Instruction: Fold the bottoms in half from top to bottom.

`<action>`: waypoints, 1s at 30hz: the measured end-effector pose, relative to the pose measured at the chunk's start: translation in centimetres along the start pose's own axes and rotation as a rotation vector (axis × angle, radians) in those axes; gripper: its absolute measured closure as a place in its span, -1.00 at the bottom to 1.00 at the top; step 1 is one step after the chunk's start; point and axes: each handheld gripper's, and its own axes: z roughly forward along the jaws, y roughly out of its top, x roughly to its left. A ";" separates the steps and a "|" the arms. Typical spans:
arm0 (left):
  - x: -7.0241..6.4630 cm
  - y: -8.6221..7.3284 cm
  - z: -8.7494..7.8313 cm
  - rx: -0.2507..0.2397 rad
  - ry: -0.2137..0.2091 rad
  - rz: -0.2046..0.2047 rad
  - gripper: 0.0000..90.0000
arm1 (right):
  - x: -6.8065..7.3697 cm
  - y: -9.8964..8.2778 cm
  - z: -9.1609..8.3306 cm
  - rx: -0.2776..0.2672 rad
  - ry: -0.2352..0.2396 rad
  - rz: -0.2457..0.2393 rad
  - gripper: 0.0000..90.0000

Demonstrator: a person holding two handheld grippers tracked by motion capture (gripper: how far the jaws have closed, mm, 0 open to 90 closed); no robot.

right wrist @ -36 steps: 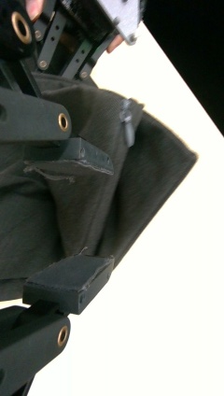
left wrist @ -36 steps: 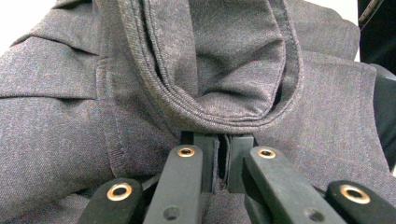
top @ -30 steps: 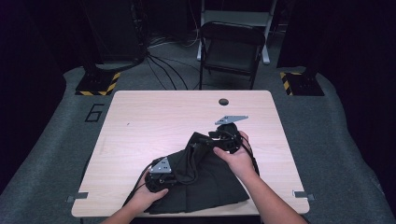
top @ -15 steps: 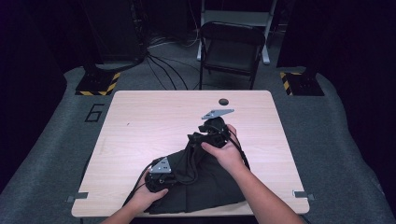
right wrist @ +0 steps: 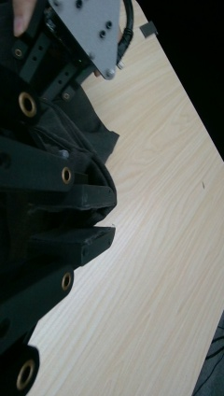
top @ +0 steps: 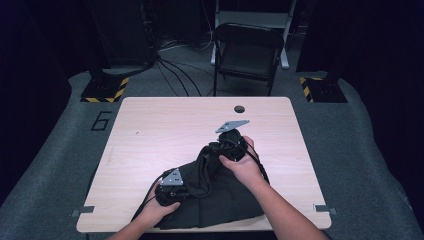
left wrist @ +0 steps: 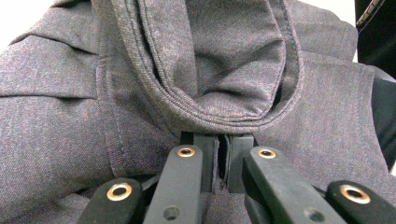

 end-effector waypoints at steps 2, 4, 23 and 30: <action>0.0 0.0 0.0 0.001 -0.002 -0.003 0.92 | 0.1 -0.3 -0.2 -0.005 0.002 0.009 0.73; 0.0 0.0 0.0 0.000 -0.002 -0.004 0.92 | 0.2 -0.3 -0.3 -0.019 0.008 0.011 0.52; 0.1 -0.1 0.0 -0.003 -0.005 -0.007 0.92 | 1.5 -0.4 0.3 0.017 0.040 -0.041 0.00; 0.1 -0.1 0.1 -0.014 0.000 -0.010 0.92 | 1.4 -0.8 0.1 0.038 0.016 -0.061 0.43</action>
